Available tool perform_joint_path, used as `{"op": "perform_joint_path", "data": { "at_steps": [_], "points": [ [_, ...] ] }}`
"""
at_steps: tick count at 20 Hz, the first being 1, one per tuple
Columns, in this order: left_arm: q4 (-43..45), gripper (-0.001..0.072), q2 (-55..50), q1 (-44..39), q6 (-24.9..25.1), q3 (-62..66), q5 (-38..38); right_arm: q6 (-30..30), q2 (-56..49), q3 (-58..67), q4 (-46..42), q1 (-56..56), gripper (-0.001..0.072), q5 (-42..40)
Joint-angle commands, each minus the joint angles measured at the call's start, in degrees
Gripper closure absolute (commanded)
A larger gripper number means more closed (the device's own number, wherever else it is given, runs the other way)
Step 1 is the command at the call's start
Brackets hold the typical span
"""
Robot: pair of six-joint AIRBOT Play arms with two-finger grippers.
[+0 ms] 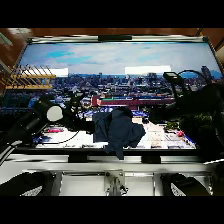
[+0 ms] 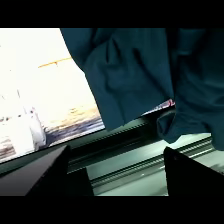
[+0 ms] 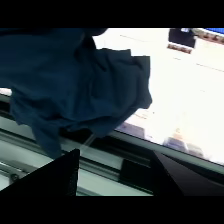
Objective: Fold the shirts.
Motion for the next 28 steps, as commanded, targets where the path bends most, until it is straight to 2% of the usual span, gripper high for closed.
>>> {"op": "perform_joint_path", "data": {
  "at_steps": [1,5,6,7,8,10,11,12,14,15,17,18,20,21,22,23,26,28],
  "points": [
    [-5.79,-0.0013,-2.38,0.24,0.09,-7.76,10.19,0.81,-1.16,-4.57,6.32,0.02,0.0164,8.22],
    [-7.54,-0.0008,-6.6,0.24,3.58,-7.8,13.22,0.33,-6.99,-4.57,8.83,0.02,0.0164,8.63],
    [-9.51,0.0099,-7.54,0.24,5.79,-7.8,13.92,-1.07,-8.79,-4.57,9.14,0.02,0.0163,8.83],
    [-11.19,0.0129,-8.31,0.24,7.23,-7.8,14.75,-1.75,-10.27,-4.57,9.18,0.02,0.0162,9.11],
    [-12.11,0.013,-8.87,0.24,7.56,-7.82,15.74,-1.95,-11.61,-4.57,9.66,0.02,0.008,9.4],
    [-12.33,0.013,-9.64,0.24,7.54,-7.82,17.29,-2.86,-14.29,-4.57,12.22,0.02,0.0076,10.75],
    [-12.33,0.0158,-9.79,0.24,7.54,-7.8,17.81,-3.1,-15.56,-4.57,13.79,0.04,0.0076,11.26],
    [-12.31,0.0248,-9.92,0.24,7.54,-7.8,18.16,-3.63,-16.98,-4.57,15.47,0.04,0.0076,11.74],
    [-12.33,0.0277,-9.99,0.24,7.54,-7.8,18.71,-3.89,-19.43,-4.57,16.26,1.07,0.0076,13.03],
    [-12.33,0.0392,-9.99,0.24,7.54,-7.8,18.73,-3.85,-20.5,-4.57,16.28,2.12,0.0076,13.64],
    [-12.31,0.0519,-9.99,0.24,7.54,-7.76,18.71,-3.82,-22.27,-4.57,16.06,5.11,0.0077,14.84],
    [-12.28,0.065,-9.92,0.26,7.56,-7.63,18.73,-3.8,-22.82,-4.57,15.43,6.6,0.0078,15.93],
    [-12.17,0.0677,-9.86,0.37,7.58,-6.95,18.67,-3.82,-22.95,-4.55,14.27,8.59,0.0084,18.53],
    [-11.87,0.0677,-9.75,0.37,7.58,-6.21,18.56,-3.85,-22.95,-4.48,14.23,8.76,0.0243,19.12],
    [-11.13,0.0677,-9.42,0.37,7.58,-5.35,18.56,-3.78,-22.95,-4.48,14.16,8.68,0.0503,19.5],
    [-9.73,0.0677,-8.79,0.37,7.58,-4.26,18.53,-3.78,-22.88,-4.48,14.21,8.28,0.0637,19.61],
    [-1.81,0.0678,-6.19,0.37,7.54,-0.15,16.2,-5.68,-20.26,-2.56,12.11,7.45,0.0658,17.99],
    [8.26,0.0678,-4.24,0.57,7.5,4.87,9.99,-7.06,-15.98,1.88,7.1,6.6,0.0659,16.33]
  ]
}}
